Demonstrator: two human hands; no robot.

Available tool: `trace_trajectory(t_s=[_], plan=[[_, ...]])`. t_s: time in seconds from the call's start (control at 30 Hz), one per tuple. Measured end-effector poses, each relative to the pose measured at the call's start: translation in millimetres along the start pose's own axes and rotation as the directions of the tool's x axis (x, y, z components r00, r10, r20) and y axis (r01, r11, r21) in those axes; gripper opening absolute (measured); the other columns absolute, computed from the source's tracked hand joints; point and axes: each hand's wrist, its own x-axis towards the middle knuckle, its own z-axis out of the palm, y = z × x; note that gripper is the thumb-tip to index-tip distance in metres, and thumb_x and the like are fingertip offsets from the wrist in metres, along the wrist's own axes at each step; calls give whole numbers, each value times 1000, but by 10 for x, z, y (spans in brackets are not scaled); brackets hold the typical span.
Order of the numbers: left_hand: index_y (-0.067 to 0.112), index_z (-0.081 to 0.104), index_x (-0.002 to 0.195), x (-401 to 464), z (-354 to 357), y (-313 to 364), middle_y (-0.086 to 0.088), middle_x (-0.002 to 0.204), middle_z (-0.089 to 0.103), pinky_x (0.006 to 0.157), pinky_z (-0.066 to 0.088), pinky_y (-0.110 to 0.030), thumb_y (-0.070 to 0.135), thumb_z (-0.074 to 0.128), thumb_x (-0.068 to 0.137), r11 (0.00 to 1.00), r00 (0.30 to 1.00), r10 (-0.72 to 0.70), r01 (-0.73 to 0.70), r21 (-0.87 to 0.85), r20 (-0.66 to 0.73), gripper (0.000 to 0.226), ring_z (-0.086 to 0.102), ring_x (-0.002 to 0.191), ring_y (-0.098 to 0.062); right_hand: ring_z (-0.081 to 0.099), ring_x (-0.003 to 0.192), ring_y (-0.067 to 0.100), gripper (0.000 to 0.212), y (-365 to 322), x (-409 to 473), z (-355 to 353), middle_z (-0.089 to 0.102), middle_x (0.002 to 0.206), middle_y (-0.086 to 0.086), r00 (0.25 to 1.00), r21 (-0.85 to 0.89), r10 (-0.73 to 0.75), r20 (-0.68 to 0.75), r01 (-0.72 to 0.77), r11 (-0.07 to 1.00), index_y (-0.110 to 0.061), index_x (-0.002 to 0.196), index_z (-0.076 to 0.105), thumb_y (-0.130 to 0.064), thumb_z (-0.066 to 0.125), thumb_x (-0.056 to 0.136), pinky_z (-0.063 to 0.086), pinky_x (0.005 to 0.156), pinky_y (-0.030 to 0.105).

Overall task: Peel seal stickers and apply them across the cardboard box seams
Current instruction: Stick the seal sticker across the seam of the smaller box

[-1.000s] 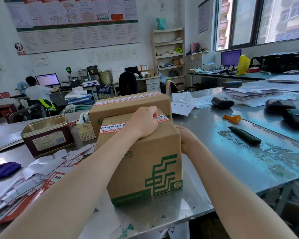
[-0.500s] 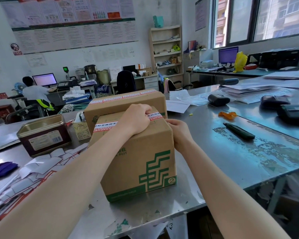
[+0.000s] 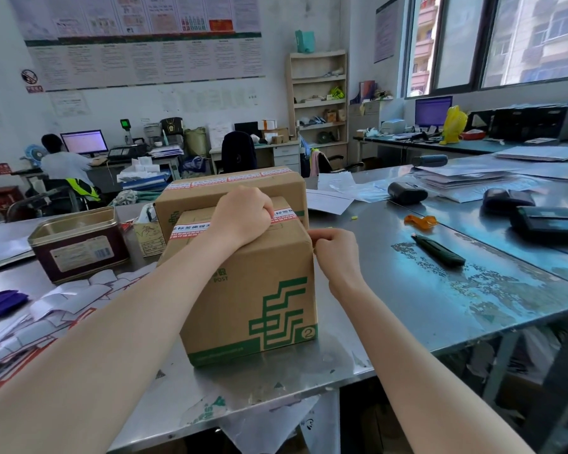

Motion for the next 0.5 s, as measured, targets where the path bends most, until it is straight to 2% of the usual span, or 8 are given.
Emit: trace_trajectory(t_s=[0.07,0.2,0.27,0.3,0.33,0.4,0.5], plan=[[9,76,79,-5,-7,6,-7,85,72,75,54,-40,2,44,78,1000,1000,5,-6,-9,-29,33,63,82,-23,61,89,8,37,-51,29,8,71,98,-3,1000,39,-22,13,21,999,-17,100,74,-4,41,89,51,72,23],[8,73,73,-29,-12,-58,-6,78,70,65,50,-35,3,43,80,994,987,-100,103,19,-126,30,61,77,-25,61,101,15,27,-130,105,47,70,101,-4,977,59,22,214,-35,998,-25,103,69,-33,45,92,49,89,34],[8,73,76,-47,-29,-149,-7,82,70,68,50,-35,6,44,81,979,974,-199,202,12,-107,29,61,78,-26,61,102,17,43,-183,172,53,70,104,2,947,45,74,312,-93,995,-19,103,68,-53,50,84,46,92,35],[8,73,78,-56,-54,-192,-7,84,70,70,52,-36,6,45,81,974,972,-227,227,-10,-65,29,60,77,-26,61,99,16,50,-215,207,56,69,104,6,933,-2,78,352,-83,997,-13,101,67,-56,51,81,45,92,35],[9,74,80,-62,-82,-230,-7,86,71,72,53,-37,6,45,81,973,974,-228,228,-31,-14,29,59,75,-24,59,94,16,50,-246,238,63,68,102,10,920,-52,75,385,-60,997,-7,98,65,-52,52,81,44,89,34],[9,75,85,-84,-154,-267,-6,91,71,74,50,-32,5,44,82,980,980,-184,188,-58,71,32,56,70,-16,55,83,18,34,-323,265,88,65,98,14,907,-98,89,412,-53,994,-4,98,63,-34,52,86,43,78,31],[9,74,95,-151,-207,-269,-6,101,69,74,44,-27,3,43,83,983,982,-145,157,-93,120,34,50,66,-8,52,72,13,18,-418,274,98,60,88,9,890,-109,158,428,-122,986,-7,93,59,-21,48,93,41,64,23]])
